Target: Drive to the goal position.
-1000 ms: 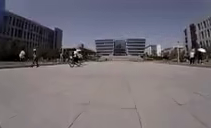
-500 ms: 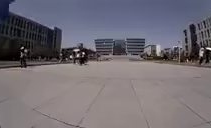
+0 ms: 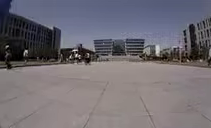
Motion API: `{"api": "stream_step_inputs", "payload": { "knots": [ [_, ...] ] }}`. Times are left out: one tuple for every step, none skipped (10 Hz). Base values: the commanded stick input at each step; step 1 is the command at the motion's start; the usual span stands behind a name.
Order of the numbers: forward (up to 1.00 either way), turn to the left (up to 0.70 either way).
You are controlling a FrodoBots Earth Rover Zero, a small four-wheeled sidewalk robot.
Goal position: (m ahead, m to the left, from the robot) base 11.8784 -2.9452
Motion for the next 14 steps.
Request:
{"api": "stream_step_inputs", "payload": {
  "knots": [
    [1.00,0.00],
    [1.00,0.00],
    [1.00,0.00],
    [1.00,0.00],
    [1.00,-0.14],
    [1.00,-0.40],
    [1.00,-0.35],
    [1.00,-0.13],
    [1.00,0.00],
    [1.00,0.00],
    [1.00,-0.23],
    [1.00,-0.37],
    [1.00,-0.33],
    [1.00,-0.28]
  ]
}}
